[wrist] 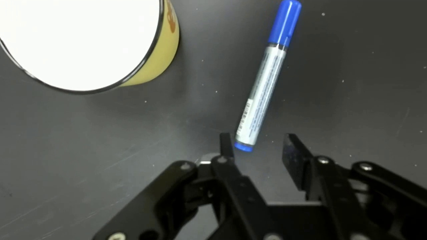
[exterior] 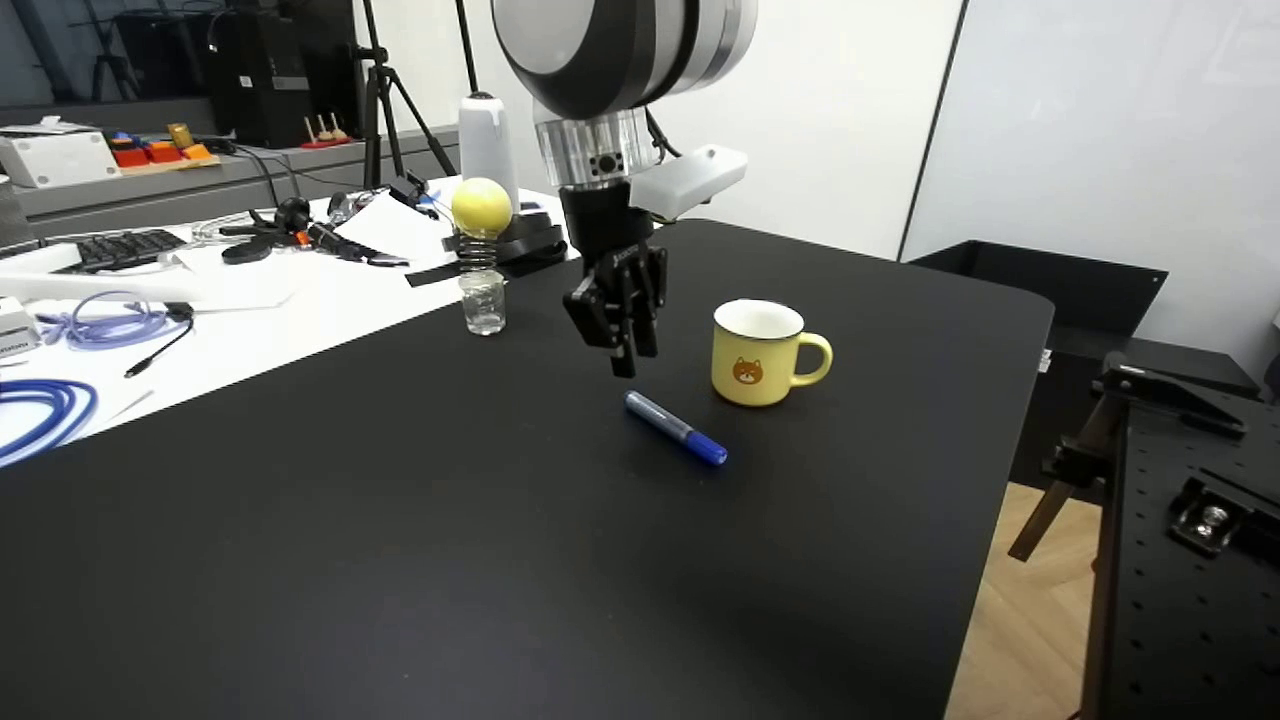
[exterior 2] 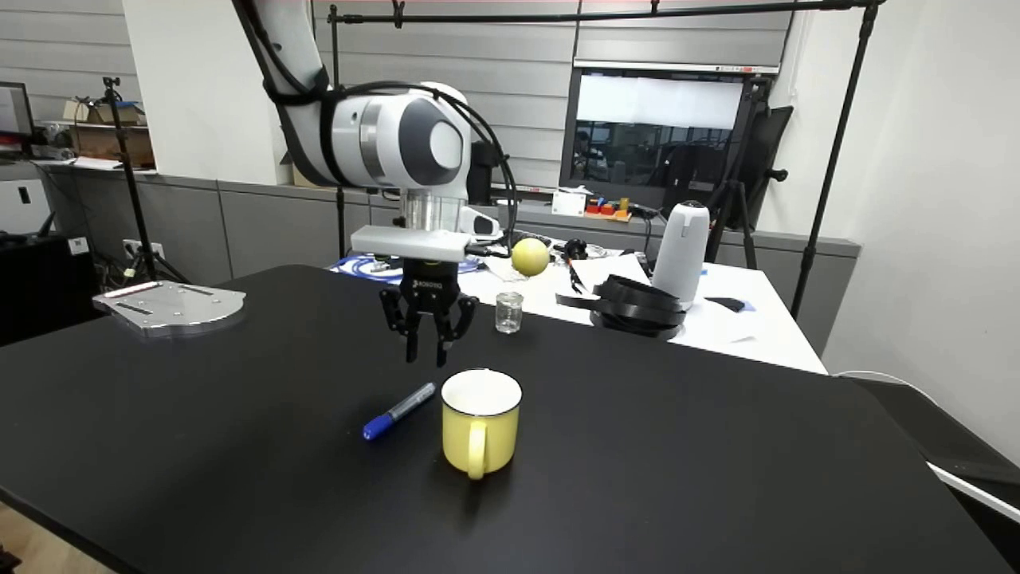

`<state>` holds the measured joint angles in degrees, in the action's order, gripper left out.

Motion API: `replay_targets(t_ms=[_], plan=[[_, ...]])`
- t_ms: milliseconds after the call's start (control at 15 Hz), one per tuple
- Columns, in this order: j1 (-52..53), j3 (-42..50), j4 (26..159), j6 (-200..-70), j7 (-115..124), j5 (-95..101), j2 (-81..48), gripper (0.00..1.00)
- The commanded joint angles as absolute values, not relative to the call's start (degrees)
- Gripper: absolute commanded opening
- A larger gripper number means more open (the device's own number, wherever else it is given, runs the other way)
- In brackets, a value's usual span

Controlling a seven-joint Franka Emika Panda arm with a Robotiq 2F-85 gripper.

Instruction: Take the pen out of the cup and put it on the table

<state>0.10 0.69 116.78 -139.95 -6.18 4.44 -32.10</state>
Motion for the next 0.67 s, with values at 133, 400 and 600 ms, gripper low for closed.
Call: replay_targets(t_ms=[133,400,600], plan=[[-2.7,-1.0,115.5,-137.8,-11.3,3.5,-31.0,0.88],[-4.5,-1.5,121.2,-142.4,-19.4,5.3,-24.5,1.00],[-6.6,-2.2,126.8,-146.0,-26.2,4.5,-18.2,1.00]])
